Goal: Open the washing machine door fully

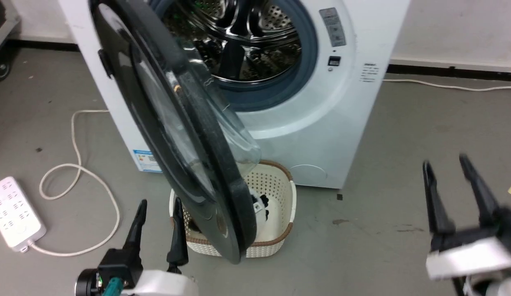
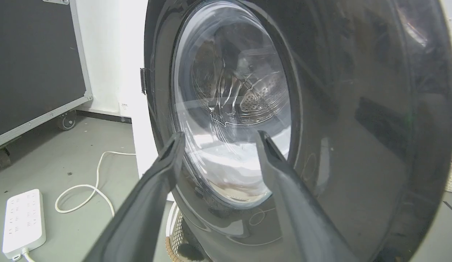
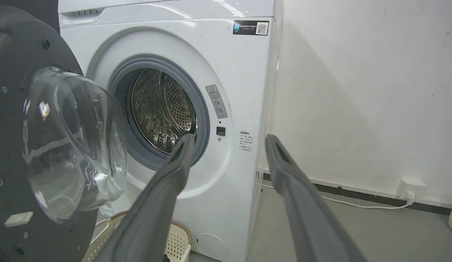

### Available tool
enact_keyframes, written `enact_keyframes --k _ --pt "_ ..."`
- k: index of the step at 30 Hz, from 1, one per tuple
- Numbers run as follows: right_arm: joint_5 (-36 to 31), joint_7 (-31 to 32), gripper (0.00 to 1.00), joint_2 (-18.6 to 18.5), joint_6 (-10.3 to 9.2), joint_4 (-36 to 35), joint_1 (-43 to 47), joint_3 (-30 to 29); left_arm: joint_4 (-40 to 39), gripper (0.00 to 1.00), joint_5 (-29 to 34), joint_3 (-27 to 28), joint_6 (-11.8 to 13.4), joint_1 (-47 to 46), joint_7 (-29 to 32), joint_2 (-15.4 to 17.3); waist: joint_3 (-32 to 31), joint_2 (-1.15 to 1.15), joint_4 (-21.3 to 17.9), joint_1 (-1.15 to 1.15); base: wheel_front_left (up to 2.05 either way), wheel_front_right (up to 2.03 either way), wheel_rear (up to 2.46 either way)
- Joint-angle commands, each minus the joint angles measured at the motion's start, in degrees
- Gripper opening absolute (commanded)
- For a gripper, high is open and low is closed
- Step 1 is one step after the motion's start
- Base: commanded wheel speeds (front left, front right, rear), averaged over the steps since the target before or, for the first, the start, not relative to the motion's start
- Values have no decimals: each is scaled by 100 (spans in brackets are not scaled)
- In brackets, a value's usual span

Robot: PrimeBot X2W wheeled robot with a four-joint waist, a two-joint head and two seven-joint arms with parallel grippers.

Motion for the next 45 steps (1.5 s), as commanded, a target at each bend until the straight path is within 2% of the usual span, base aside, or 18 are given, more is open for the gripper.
enact_keyframes --k 1,4,9,18,19,20,21,24,28,31,32,36,41,45 --pt "-112 -45 100 76 5 -35 162 -36 -17 100 40 8 -41 99 -30 17 -15 0 -24 1 0 0 0" --pt "-473 -149 100 393 5 -34 616 -226 8 100 80 -7 -107 174 -30 22 -30 0 -57 1 0 0 0" --pt "-874 -297 100 562 5 -24 989 -104 50 100 192 50 -101 250 -30 34 -45 0 -162 1 0 0 0" --pt "-643 -341 100 604 5 79 992 -31 37 100 308 172 -157 277 -30 38 -40 0 -230 1 0 0 0" --pt "-616 -342 100 604 5 73 977 -34 31 94 307 186 -162 276 -30 36 -38 0 -233 1 0 0 0" --pt "-590 -342 100 604 5 58 965 -38 22 56 303 197 -170 275 -30 35 -32 0 -233 1 0 0 0" --pt "-546 -343 100 604 5 48 955 -41 -18 0 288 195 -200 265 -30 32 -27 0 -233 1 0 0 0" --pt "-335 -343 100 605 5 79 945 -64 -383 0 241 271 -259 208 -30 23 -23 0 -229 1 0 0 0" --pt "-291 -344 100 605 5 83 923 -84 -1004 0 124 539 -162 159 -30 10 -25 0 -217 1 0 0 0" --pt "-73 -344 100 605 5 116 919 -123 -1531 0 -464 880 -38 1 -30 3 -44 0 -213 1 0 0 0" --pt "-70 -344 100 605 5 143 911 -116 -2010 0 -735 1200 14 -238 -30 2 -65 0 -222 1 0 0 0" --pt "-9 -344 100 605 5 138 875 -75 -2607 0 -711 1424 -19 -572 -30 1 -62 0 -268 1 0 0 0" --pt "33 -344 100 606 5 130 845 -56 -3073 0 -455 1287 -154 -898 -30 0 -50 0 -321 1 0 0 0" --pt "62 -344 100 606 5 133 849 -43 -3168 0 -92 843 -254 -975 -30 3 -37 0 -344 1 0 0 0"
